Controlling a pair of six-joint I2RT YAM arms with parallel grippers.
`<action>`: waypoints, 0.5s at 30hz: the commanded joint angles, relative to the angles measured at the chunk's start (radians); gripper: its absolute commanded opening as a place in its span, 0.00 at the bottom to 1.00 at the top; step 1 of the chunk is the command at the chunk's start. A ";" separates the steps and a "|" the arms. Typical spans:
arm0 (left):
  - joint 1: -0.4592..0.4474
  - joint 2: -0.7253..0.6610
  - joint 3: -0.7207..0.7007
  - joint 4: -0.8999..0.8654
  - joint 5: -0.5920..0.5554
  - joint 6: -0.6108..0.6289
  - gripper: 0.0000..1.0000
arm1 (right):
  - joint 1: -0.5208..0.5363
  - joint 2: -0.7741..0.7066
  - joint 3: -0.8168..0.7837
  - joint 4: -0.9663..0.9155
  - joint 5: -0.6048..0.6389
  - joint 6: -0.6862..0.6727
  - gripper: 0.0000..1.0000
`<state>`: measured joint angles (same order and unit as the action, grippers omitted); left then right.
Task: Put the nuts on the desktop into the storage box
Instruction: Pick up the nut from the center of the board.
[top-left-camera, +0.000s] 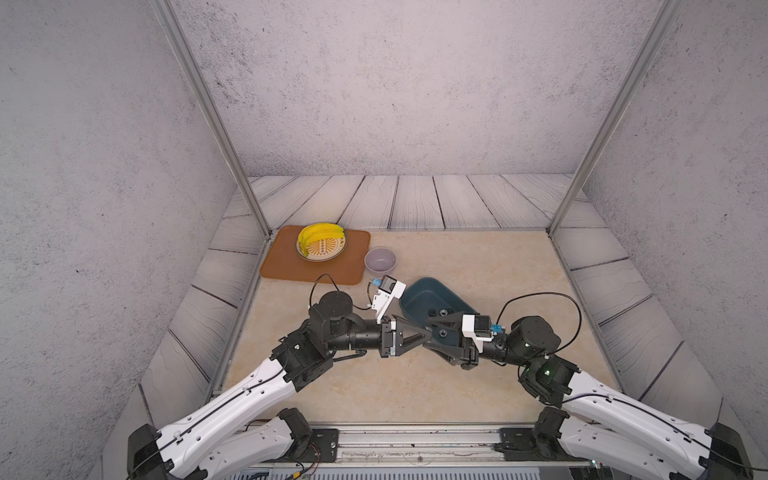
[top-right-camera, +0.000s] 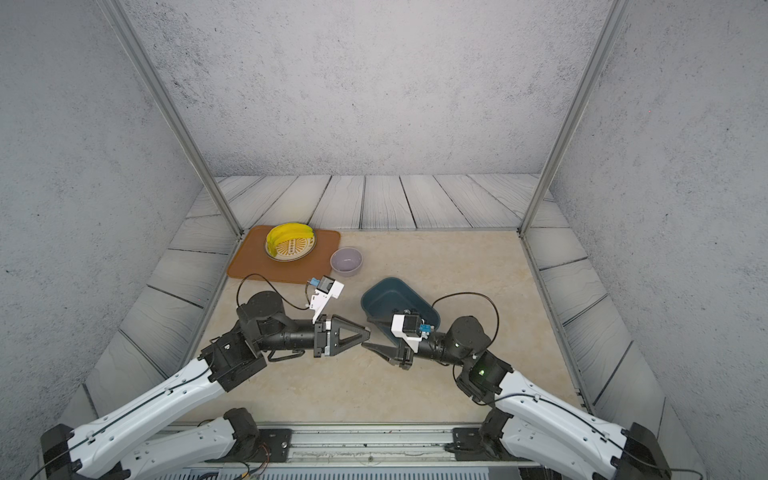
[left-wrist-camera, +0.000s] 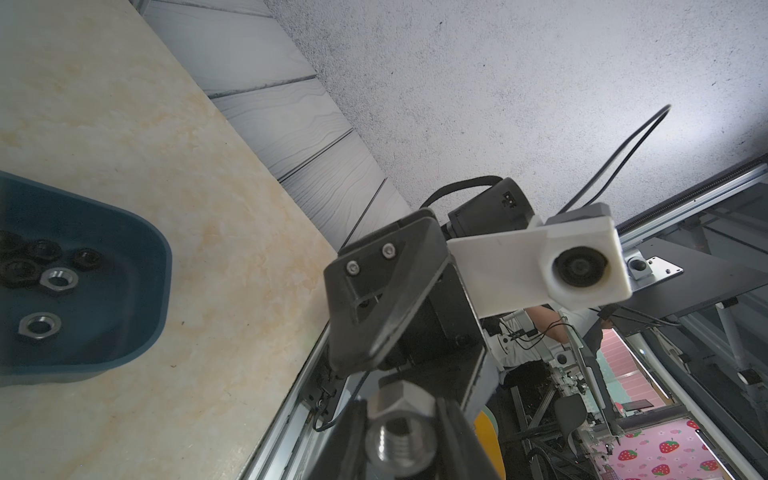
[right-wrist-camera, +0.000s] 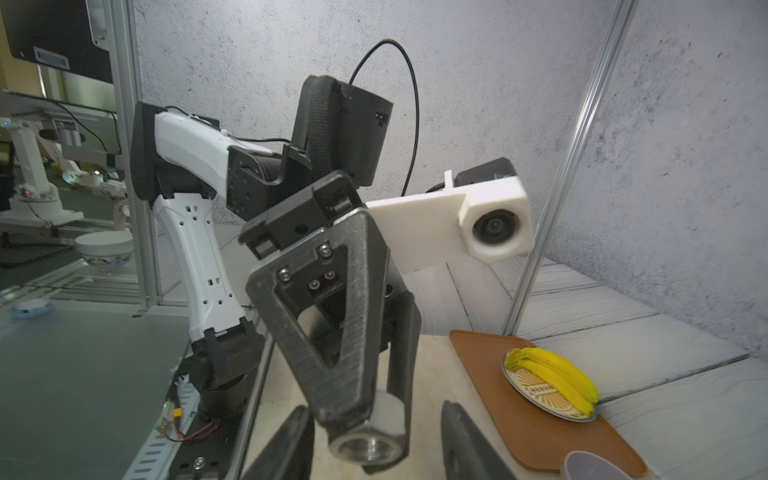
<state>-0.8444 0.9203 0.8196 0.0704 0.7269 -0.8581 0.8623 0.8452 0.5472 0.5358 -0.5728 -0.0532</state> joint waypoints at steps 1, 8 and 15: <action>-0.002 -0.007 0.000 0.019 0.001 0.008 0.28 | 0.004 -0.006 0.004 0.010 0.001 0.005 0.47; -0.002 -0.003 -0.002 0.012 -0.010 0.010 0.28 | 0.005 0.004 0.014 0.010 0.011 0.023 0.29; -0.002 -0.004 0.001 -0.024 -0.035 0.023 0.35 | 0.006 0.023 0.064 -0.101 0.053 0.088 0.14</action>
<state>-0.8440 0.9211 0.8196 0.0490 0.6983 -0.8570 0.8631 0.8566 0.5610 0.4976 -0.5632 -0.0154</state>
